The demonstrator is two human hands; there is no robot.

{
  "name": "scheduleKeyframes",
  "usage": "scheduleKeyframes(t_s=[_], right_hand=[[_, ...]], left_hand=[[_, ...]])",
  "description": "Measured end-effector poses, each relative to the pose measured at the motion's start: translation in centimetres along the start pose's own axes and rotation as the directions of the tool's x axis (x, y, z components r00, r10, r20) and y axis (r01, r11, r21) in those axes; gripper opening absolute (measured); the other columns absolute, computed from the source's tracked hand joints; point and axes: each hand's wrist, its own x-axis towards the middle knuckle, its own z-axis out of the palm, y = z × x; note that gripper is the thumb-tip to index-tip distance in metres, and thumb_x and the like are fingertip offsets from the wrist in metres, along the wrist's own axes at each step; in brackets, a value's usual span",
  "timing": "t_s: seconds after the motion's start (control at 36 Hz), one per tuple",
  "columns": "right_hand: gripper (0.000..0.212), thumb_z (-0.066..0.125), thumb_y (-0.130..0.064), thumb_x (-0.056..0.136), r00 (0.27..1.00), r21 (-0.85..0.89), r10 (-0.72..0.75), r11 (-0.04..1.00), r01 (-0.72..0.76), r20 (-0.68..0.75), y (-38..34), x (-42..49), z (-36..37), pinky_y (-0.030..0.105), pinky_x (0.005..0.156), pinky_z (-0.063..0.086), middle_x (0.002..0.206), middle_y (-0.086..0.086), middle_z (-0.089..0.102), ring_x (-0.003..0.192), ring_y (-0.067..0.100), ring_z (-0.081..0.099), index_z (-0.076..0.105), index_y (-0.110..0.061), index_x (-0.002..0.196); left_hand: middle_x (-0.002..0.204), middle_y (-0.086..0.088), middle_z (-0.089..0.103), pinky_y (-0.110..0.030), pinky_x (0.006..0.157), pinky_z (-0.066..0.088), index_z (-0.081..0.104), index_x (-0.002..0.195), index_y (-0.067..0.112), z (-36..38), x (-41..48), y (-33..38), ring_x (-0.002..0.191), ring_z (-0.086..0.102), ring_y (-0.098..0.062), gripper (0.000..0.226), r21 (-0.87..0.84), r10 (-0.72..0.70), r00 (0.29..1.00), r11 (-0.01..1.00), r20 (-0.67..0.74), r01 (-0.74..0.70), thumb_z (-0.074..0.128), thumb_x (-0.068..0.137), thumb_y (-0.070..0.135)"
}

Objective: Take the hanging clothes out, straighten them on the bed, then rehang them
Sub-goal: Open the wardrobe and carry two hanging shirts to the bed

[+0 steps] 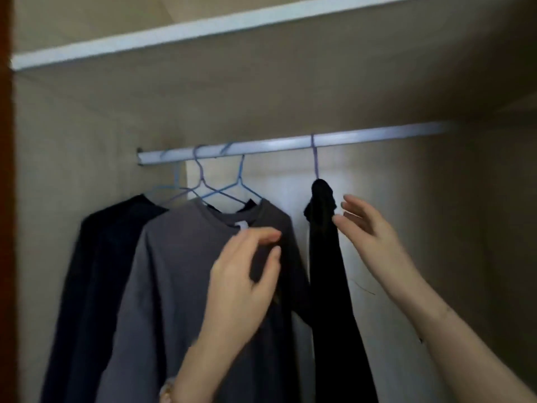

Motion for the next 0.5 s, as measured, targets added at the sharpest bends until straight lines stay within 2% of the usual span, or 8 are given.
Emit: scheduleKeyframes(t_s=[0.08,0.17,0.22,0.25,0.31,0.36,0.42,0.5], right_hand=[[0.051,0.063,-0.024,0.096,0.994,0.003,0.085,0.996,-0.085,0.064,-1.6,3.6,1.7,0.027,0.101,0.040,0.143,0.001,0.053,0.127,0.018,0.055,0.048,-0.015,0.144],[0.059,0.064,-0.020,0.094,0.984,-0.115,0.146,0.984,-0.134,0.103,-2.2,6.3,2.6,0.030,0.091,0.042,0.146,0.009,0.047,0.111,0.022,0.055,0.042,-0.011,0.147],[0.051,0.064,-0.014,0.089,0.974,-0.156,0.201,0.970,-0.184,0.103,-2.1,7.5,2.8,0.038,0.094,0.052,0.138,0.014,0.054,0.110,0.030,0.061,0.048,-0.009,0.137],[0.046,0.064,-0.012,0.086,0.968,-0.178,0.232,0.961,-0.212,0.100,-1.9,7.8,2.9,0.044,0.098,0.055,0.131,0.017,0.058,0.110,0.034,0.063,0.052,-0.008,0.130],[0.037,0.062,-0.010,0.083,0.955,-0.197,0.280,0.946,-0.256,0.102,-1.7,8.3,2.8,0.047,0.097,0.056,0.120,0.021,0.063,0.108,0.038,0.065,0.056,-0.005,0.120],[0.029,0.059,-0.006,0.084,0.953,-0.180,0.288,0.947,-0.268,0.098,-1.6,8.5,2.7,0.038,0.081,0.055,0.111,0.021,0.062,0.098,0.035,0.065,0.057,-0.002,0.113],[0.022,0.058,-0.003,0.083,0.955,-0.162,0.289,0.948,-0.275,0.072,-1.4,8.7,2.4,0.032,0.071,0.049,0.107,0.017,0.056,0.088,0.030,0.059,0.056,-0.003,0.105],[0.039,0.062,-0.007,0.081,0.941,-0.199,0.335,0.927,-0.319,0.052,-0.7,8.9,1.7,0.035,0.079,0.054,0.128,0.013,0.052,0.108,0.033,0.061,0.054,-0.003,0.118]], left_hand=[[0.107,0.000,0.061,-0.022,0.086,0.038,0.060,0.109,0.015,-1.9,3.4,-2.9,0.101,0.057,-0.020,0.030,0.342,-0.038,0.997,0.938,-0.067,0.059,0.050,0.083,0.026],[0.113,-0.015,0.060,-0.041,0.089,0.045,0.059,0.115,0.002,-3.4,6.5,-5.7,0.106,0.055,-0.036,0.038,0.616,-0.026,0.998,0.785,-0.064,0.060,0.061,0.078,0.011],[0.115,-0.020,0.059,-0.046,0.086,0.047,0.057,0.116,-0.002,-4.3,8.4,-7.0,0.108,0.054,-0.041,0.041,0.733,-0.091,0.996,0.676,-0.021,0.078,0.063,0.078,0.010],[0.118,-0.020,0.057,-0.045,0.086,0.045,0.054,0.119,-0.001,-4.6,9.2,-7.4,0.112,0.051,-0.039,0.041,0.772,-0.182,0.983,0.626,0.009,0.109,0.060,0.082,0.014],[0.124,-0.016,0.053,-0.042,0.086,0.043,0.049,0.124,0.004,-5.0,10.3,-8.0,0.117,0.047,-0.035,0.040,0.813,-0.395,0.917,0.551,0.058,0.186,0.051,0.088,0.023],[0.123,-0.014,0.056,-0.039,0.085,0.044,0.051,0.121,0.009,-5.5,10.9,-9.0,0.114,0.051,-0.034,0.036,0.800,-0.548,0.827,0.547,0.123,0.244,0.048,0.089,0.026],[0.118,-0.011,0.060,-0.038,0.088,0.048,0.057,0.115,0.014,-5.9,11.1,-10.2,0.108,0.056,-0.031,0.032,0.754,-0.615,0.753,0.604,0.233,0.260,0.050,0.086,0.025],[0.114,-0.009,0.066,-0.041,0.093,0.049,0.065,0.112,0.013,-6.5,11.2,-11.6,0.106,0.061,-0.026,0.030,0.595,-0.623,0.709,0.721,0.332,0.355,0.053,0.084,0.015]])
